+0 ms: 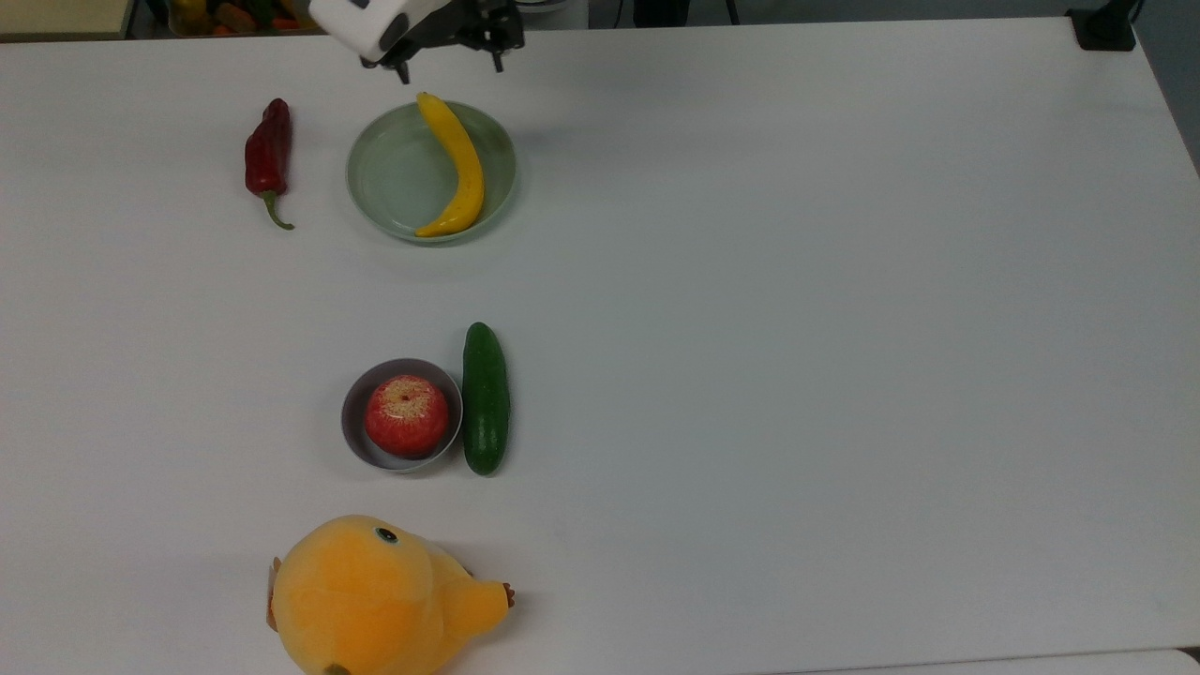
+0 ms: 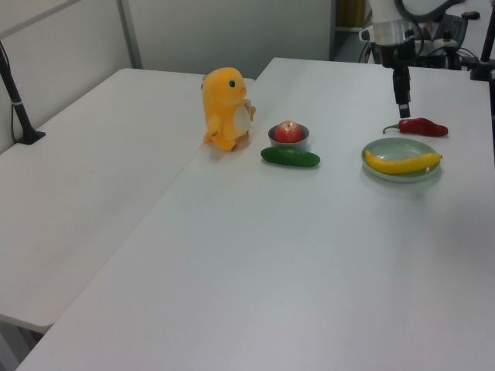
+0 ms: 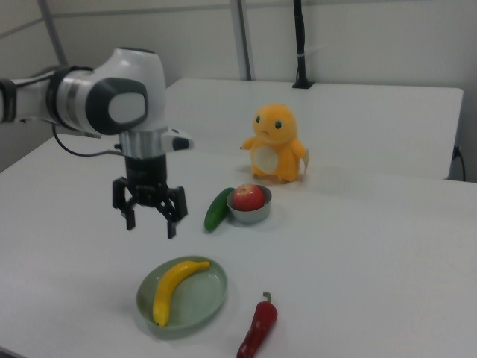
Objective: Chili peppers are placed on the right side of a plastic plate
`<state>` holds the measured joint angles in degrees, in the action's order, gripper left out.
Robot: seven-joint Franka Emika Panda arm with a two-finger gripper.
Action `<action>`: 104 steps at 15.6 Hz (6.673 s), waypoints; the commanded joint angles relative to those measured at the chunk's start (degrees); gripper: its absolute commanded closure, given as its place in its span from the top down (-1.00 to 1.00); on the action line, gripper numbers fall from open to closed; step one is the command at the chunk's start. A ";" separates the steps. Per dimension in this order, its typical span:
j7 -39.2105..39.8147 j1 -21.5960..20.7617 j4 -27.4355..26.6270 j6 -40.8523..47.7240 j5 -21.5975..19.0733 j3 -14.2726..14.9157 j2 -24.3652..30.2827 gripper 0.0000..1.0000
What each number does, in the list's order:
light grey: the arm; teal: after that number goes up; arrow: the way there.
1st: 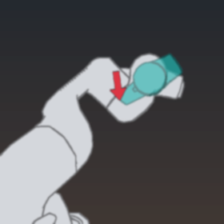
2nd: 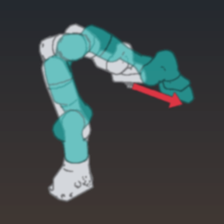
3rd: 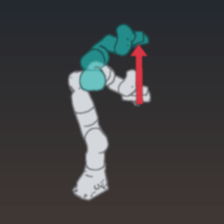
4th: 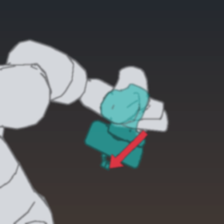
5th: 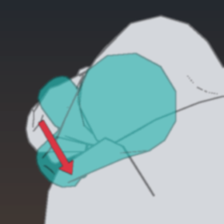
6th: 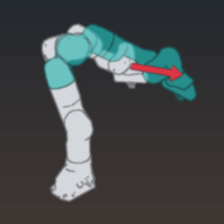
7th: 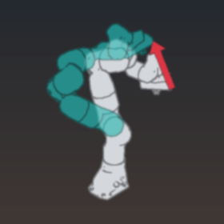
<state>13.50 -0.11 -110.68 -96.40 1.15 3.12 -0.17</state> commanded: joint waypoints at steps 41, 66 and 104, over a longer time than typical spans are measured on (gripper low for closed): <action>14.01 4.41 -7.53 -27.70 7.81 17.71 -12.84 -0.53; 13.66 2.48 -6.03 -21.02 0.52 14.81 -8.44 1.00; -7.08 -7.54 15.67 -2.21 -7.39 1.62 3.86 1.00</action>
<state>4.37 -7.82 -94.00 -97.53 -4.46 4.09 3.13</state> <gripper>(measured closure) 0.000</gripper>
